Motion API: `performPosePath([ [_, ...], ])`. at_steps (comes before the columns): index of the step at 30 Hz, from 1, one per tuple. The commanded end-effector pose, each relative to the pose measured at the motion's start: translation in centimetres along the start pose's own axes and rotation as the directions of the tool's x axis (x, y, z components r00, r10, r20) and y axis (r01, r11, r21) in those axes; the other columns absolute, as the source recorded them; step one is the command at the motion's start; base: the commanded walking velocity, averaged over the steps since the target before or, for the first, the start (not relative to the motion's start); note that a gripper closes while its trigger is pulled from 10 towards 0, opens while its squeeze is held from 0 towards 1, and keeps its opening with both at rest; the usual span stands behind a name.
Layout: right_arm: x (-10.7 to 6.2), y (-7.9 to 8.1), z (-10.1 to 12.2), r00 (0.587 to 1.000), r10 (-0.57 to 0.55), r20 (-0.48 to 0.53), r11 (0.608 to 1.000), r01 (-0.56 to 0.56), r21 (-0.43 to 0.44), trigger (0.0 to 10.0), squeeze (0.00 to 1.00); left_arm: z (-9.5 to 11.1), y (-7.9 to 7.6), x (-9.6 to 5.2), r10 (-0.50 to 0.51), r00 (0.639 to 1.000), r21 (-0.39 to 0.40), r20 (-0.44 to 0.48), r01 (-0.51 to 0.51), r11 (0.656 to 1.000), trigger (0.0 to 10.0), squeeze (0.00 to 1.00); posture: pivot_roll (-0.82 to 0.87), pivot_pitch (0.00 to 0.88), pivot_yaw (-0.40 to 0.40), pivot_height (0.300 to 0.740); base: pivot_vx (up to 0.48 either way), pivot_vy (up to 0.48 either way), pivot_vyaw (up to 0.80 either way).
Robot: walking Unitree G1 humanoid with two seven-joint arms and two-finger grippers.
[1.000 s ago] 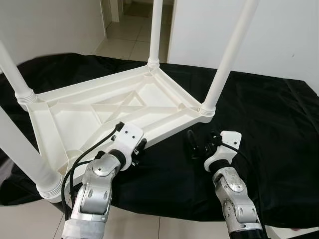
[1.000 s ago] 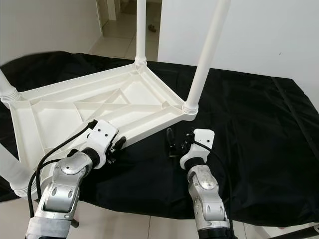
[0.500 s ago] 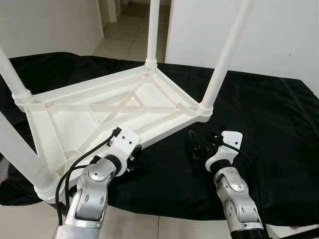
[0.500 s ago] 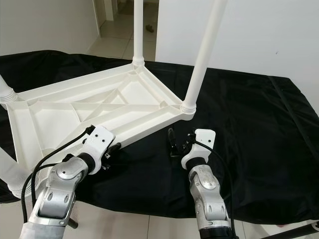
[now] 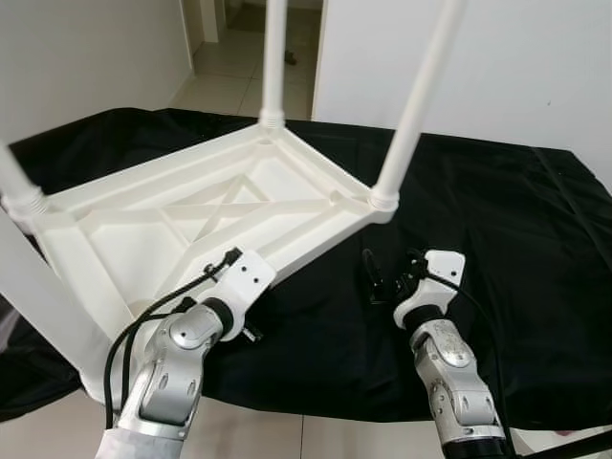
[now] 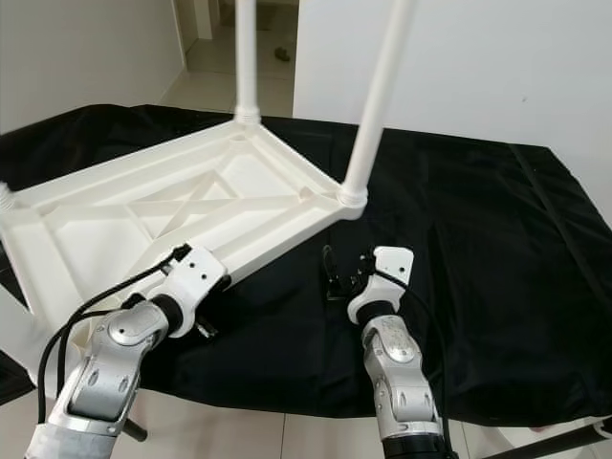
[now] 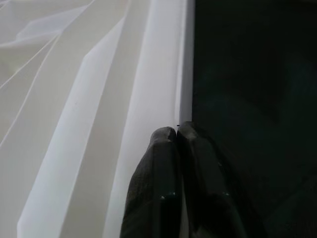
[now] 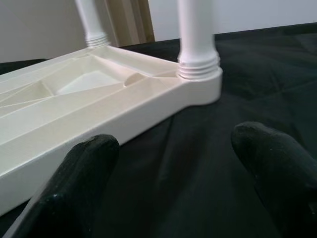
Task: Building children table
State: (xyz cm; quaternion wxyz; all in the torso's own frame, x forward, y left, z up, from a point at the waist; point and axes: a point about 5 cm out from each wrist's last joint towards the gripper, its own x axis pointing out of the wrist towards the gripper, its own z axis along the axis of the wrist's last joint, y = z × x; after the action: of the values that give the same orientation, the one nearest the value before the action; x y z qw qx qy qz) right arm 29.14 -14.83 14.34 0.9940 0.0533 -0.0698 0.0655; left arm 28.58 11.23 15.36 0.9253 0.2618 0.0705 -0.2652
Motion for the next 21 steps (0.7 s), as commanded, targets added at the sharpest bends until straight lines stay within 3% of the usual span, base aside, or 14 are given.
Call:
performPosePath([
  [1, 0.0, -0.3, 0.0, 1.0, -0.011, 0.002, 1.0, 0.011, -0.009, 10.0, 0.0, -0.8, 0.4, -0.1, 0.031, 0.999, -0.02, -0.031, -0.031, 0.999, 0.0, 0.0, 0.06, 0.071, -0.022, 0.74, 0.0, 0.0, 0.0],
  [6, 0.2, -0.3, 0.0, 1.0, -0.015, 0.005, 1.0, 0.015, -0.009, 10.0, 0.0, 0.0, -0.2, 0.7, 0.0, 1.0, -0.007, 0.0, 0.0, 1.0, 0.0, 0.0, 0.05, 0.069, -0.019, 0.74, 0.0, 0.0, 0.0],
  [7, 0.2, -0.3, 0.1, 1.0, -0.017, 0.007, 1.0, 0.017, -0.008, 10.0, 0.0, 0.5, -0.5, 1.1, -0.012, 1.0, -0.005, 0.016, 0.012, 1.0, 3.1, 0.0, 0.05, 0.069, -0.017, 0.74, 0.0, 0.0, 0.0],
  [8, 0.2, -0.3, 0.1, 1.0, -0.017, 0.007, 1.0, 0.017, -0.008, 10.0, 0.0, 0.5, -0.5, 1.1, -0.012, 1.0, -0.005, 0.016, 0.012, 1.0, 3.1, 0.0, 0.05, 0.069, -0.017, 0.74, 0.0, 0.0, 0.0],
  [9, 0.1, -0.3, 0.1, 1.0, -0.019, 0.009, 1.0, 0.019, -0.009, 10.0, 0.0, 0.8, -0.8, 1.5, -0.026, 0.999, 0.003, 0.024, 0.026, 1.0, 10.0, 0.0, 0.04, 0.069, -0.015, 0.74, 0.0, 0.0, 0.0],
  [18, -0.1, -0.6, 0.2, 0.999, -0.034, 0.012, 0.999, 0.034, -0.013, 10.0, 0.0, 3.1, -1.0, 1.6, -0.037, 0.987, -0.02, 0.156, 0.041, 0.999, 10.0, 0.0, 0.04, 0.08, -0.008, 0.74, 0.0, 0.0, 0.0],
  [19, -0.1, -0.6, 0.2, 0.999, -0.036, 0.012, 0.999, 0.036, -0.013, 10.0, 0.0, 3.5, -1.1, 1.4, -0.049, 0.981, -0.048, 0.186, 0.058, 0.997, 10.0, 0.2, 0.04, 0.08, -0.008, 0.74, 0.0, 0.0, 0.0],
  [20, -0.1, -0.6, 0.2, 0.999, -0.036, 0.012, 0.999, 0.036, -0.013, 10.0, 0.0, 3.5, -1.1, 1.4, -0.049, 0.981, -0.048, 0.186, 0.058, 0.997, 10.0, 0.2, 0.04, 0.08, -0.008, 0.74, 0.0, 0.0, 0.0],
  [21, -0.1, -0.6, 0.1, 0.999, -0.037, 0.012, 0.999, 0.038, -0.013, 10.0, 0.0, 3.8, -1.1, 1.2, -0.059, 0.977, -0.071, 0.207, 0.075, 0.995, 10.0, 0.8, 0.04, 0.084, -0.008, 0.74, 0.0, 0.0, 0.0],
])
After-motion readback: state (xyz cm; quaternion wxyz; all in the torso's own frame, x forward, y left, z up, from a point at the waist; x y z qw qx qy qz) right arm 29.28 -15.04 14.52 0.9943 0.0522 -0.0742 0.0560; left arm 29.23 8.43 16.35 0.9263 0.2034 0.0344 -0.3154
